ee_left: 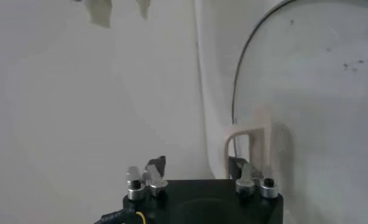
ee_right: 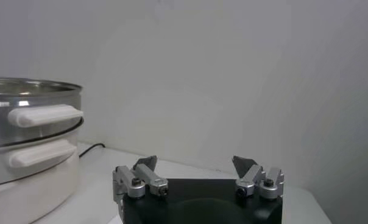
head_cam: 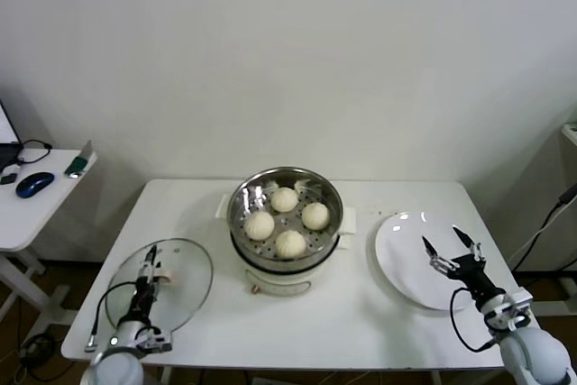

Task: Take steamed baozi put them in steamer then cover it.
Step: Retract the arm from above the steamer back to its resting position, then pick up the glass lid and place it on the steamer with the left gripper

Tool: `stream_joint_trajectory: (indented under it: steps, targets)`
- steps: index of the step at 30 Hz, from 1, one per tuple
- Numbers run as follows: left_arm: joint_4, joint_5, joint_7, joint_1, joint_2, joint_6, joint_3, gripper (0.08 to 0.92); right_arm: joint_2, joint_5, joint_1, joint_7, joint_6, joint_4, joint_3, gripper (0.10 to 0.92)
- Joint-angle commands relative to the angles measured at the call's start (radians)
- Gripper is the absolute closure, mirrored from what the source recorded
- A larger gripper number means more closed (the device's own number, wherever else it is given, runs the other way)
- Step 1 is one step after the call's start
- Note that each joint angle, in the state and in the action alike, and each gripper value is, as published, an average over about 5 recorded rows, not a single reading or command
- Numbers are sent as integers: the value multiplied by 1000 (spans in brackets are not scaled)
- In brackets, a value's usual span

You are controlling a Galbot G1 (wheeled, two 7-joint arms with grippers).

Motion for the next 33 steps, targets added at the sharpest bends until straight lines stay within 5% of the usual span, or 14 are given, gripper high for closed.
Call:
stream_joint_trajectory:
  steps: [1,17,23,33]
  targets:
    - [21,-23,-10,-12,5,-9,0,381,9,-16,-4,-2,2,-2,6,203]
    - [-240,-144,29,128,67,58,20,830,8,-38,9,-8,11,-19,3,203]
    - [-441,-197,44,212,139,192,50,850,-4,-42,30,-6,9,-27,-9,203]
    - [-713,-344,104,278,381,492,68,850,-39,-42,86,-6,14,-76,-50,203]
